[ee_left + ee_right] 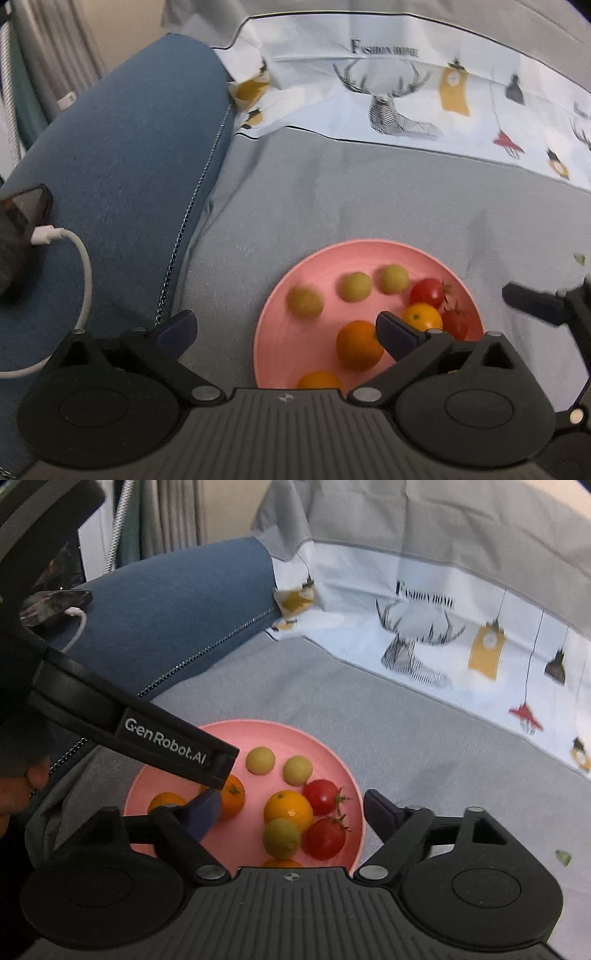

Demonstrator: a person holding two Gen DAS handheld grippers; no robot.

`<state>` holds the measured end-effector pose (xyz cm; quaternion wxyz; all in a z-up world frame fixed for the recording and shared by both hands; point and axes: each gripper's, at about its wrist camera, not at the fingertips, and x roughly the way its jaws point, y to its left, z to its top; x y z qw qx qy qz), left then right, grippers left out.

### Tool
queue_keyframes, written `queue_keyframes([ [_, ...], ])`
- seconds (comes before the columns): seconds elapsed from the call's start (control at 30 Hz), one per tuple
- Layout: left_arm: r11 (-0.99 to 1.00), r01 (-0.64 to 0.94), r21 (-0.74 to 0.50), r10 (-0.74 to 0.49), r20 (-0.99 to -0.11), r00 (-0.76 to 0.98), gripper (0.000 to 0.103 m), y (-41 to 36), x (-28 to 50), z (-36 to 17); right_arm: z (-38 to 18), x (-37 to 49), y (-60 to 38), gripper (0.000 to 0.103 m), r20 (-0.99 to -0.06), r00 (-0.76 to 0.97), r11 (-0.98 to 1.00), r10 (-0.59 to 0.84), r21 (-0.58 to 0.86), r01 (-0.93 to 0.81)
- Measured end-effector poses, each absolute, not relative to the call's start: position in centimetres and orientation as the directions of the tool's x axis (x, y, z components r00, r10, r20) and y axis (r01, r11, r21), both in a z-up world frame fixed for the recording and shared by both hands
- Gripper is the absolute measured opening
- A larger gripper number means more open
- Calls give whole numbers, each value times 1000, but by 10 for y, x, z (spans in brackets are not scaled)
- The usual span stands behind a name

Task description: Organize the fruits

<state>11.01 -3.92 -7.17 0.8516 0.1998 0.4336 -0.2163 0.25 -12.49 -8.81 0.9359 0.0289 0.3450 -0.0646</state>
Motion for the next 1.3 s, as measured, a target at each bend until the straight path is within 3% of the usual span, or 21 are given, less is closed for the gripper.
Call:
queue_keyframes([
  [0.17,825,541,163,-169,-842,512,103,-24,88,-62,-79,-18,-122,96,-677,727,982,-115,32,185],
  [0.47,858,497,133,-174,-834,524,103,18,36,-23,-51,-85,-119,99,-712,677,916,-186,123,381],
  [1.3,876,460,144,-220,-730,647,103,75,-91,31,8,-205,-51,102,-530,792,924,-302,41,380],
])
